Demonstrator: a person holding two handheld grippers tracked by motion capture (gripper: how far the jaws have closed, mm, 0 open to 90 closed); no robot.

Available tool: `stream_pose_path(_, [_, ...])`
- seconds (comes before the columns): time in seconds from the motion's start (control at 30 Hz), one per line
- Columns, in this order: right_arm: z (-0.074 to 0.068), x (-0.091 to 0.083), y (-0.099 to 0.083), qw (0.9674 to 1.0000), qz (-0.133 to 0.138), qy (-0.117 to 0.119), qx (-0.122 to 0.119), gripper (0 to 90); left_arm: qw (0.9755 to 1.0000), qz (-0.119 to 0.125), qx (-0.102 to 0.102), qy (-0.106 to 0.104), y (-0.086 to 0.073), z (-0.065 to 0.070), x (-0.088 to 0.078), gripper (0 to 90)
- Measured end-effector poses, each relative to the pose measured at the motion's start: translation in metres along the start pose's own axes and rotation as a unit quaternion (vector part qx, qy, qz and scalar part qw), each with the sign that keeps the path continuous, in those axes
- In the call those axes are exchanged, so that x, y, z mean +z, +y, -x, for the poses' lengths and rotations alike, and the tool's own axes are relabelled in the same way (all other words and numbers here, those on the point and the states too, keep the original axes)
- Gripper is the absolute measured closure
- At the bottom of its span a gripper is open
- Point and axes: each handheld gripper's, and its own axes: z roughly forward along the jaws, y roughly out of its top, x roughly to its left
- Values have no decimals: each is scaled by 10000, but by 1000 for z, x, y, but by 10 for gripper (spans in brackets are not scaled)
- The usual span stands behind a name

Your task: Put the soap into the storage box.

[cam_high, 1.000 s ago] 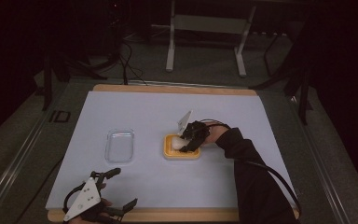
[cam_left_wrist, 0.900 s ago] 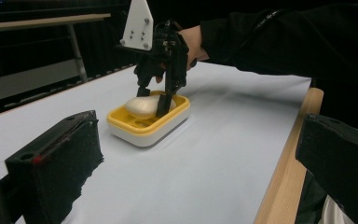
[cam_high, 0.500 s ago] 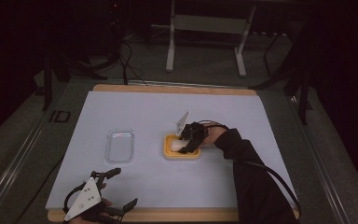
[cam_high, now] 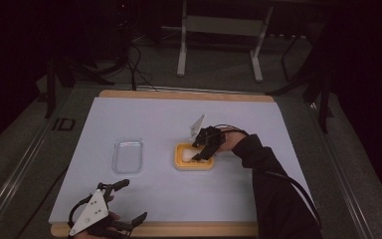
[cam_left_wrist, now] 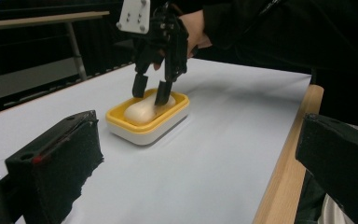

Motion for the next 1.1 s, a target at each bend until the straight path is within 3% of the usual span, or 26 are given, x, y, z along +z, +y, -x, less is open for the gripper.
stream_pose_path(0.3, [-7, -15, -3, 9997, -36, -191, 132, 439, 10000, -7, -30, 27, 0, 0, 0, 4])
stream_pose_path(0.57, [-3, -30, -10, 9959, -67, -415, 806, 339, 10000, -25, -37, 31, 0, -1, 1, 4])
stream_pose_path(0.73, [-5, -34, -13, 9932, -92, -633, 973, 275, 10000, -19, -62, 28, 0, -1, 1, 4])
stream_pose_path(0.83, [-8, -36, -17, 9882, -125, -853, 1264, 196, 10000, -21, -67, 24, 0, -1, 1, 4])
stream_pose_path(0.93, [-8, -37, -20, 9858, -81, -891, 1421, 175, 10000, -24, -78, 29, 0, -1, 1, 4])
stream_pose_path(1.1, [-8, -40, -31, 9778, -31, -894, 1894, 135, 10000, -23, -92, 29, 0, -2, 1, 4])
